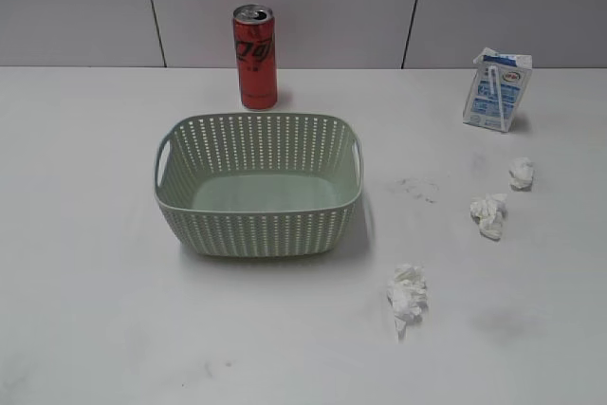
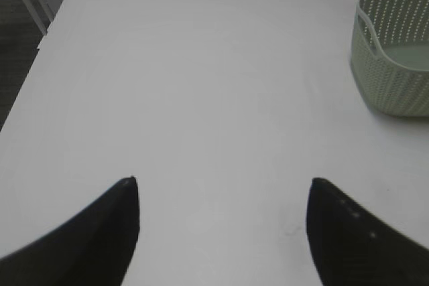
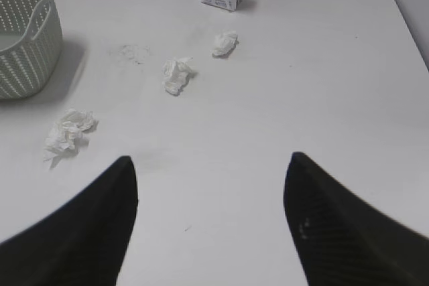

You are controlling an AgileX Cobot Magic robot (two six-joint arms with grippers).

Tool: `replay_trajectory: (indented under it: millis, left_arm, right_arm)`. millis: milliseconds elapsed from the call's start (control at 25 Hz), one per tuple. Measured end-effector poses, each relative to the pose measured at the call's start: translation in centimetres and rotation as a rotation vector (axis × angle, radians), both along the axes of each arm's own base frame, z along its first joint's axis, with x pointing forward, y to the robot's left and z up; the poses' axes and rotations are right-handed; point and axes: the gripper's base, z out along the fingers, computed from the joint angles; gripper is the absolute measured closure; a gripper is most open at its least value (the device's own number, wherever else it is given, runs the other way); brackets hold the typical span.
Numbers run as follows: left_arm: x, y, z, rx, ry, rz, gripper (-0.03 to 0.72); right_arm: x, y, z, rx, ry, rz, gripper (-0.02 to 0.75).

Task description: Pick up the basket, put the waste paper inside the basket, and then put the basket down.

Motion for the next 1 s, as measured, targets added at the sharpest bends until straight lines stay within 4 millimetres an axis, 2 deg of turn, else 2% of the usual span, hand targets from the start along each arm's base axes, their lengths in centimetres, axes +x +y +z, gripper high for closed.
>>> replay_trajectory:
  millis: [560, 680, 840, 1000]
  left_arm:
    - [0.0, 0.3, 0.0, 0.027, -0.005, 0.018, 0.119]
    - [0.2, 0.0, 1.1, -0.005, -0.031, 0.002, 0.119]
    - [2.0, -0.3, 3.6, -0.035, -0.018, -0.006, 0.118]
    - [5.7, -0.7, 5.4, -0.072, 0.068, -0.018, 0.118]
  right_arm:
    - [0.0, 0.0, 0.0, 0.001, -0.001, 0.000, 0.220]
    - [0.0, 0.0, 0.0, 0.001, -0.001, 0.000, 0.220]
    - [0.0, 0.0, 0.0, 0.001, -0.002, -0.001, 0.220]
    - [0.0, 0.0, 0.0, 0.000, -0.002, 0.000, 0.220]
